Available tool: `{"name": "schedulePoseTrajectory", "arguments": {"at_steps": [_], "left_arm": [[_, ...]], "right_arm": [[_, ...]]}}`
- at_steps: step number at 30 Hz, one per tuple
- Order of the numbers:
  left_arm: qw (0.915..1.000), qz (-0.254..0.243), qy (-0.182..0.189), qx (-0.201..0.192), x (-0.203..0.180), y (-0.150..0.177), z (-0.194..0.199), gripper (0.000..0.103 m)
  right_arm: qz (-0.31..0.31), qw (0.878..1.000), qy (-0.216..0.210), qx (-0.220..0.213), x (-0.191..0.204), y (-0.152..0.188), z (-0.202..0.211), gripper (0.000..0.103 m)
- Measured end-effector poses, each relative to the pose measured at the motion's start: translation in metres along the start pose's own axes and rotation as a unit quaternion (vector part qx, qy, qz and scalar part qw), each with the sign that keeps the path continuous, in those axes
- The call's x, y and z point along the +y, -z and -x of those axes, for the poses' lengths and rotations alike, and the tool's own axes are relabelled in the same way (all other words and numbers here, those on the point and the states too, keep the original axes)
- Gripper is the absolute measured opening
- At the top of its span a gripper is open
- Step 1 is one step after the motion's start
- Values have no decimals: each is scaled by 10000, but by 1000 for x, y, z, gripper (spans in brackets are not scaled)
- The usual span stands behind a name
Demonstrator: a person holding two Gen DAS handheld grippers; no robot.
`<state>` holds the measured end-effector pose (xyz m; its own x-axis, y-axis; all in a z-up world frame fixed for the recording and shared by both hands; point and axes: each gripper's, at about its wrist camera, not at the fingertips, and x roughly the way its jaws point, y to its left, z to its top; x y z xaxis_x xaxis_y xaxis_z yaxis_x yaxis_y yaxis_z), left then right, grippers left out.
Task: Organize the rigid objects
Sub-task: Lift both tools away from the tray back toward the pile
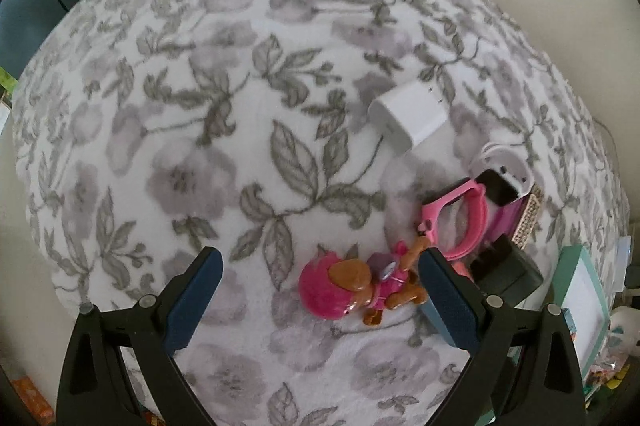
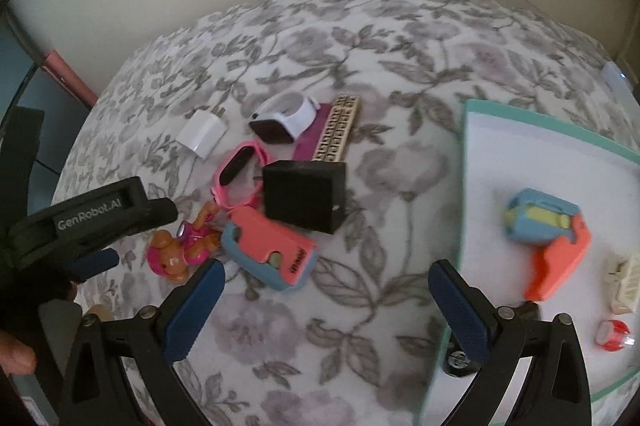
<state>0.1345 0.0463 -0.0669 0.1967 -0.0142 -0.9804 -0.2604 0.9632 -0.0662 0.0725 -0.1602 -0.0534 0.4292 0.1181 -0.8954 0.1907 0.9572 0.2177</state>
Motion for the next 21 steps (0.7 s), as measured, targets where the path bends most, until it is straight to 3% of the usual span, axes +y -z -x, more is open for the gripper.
{"name": "schedulePoseTrajectory", "arguments": {"at_steps": [9,21], "left_arm": [[9966,825,-36,71,42,-17,-5,98],[9919,1265,51,135,75,-23,-8,99]], "right_arm": [[-372,9991,-169,116,22,-12,-35,103],[-377,9980,458,218,38,-21,-67,103]]}}
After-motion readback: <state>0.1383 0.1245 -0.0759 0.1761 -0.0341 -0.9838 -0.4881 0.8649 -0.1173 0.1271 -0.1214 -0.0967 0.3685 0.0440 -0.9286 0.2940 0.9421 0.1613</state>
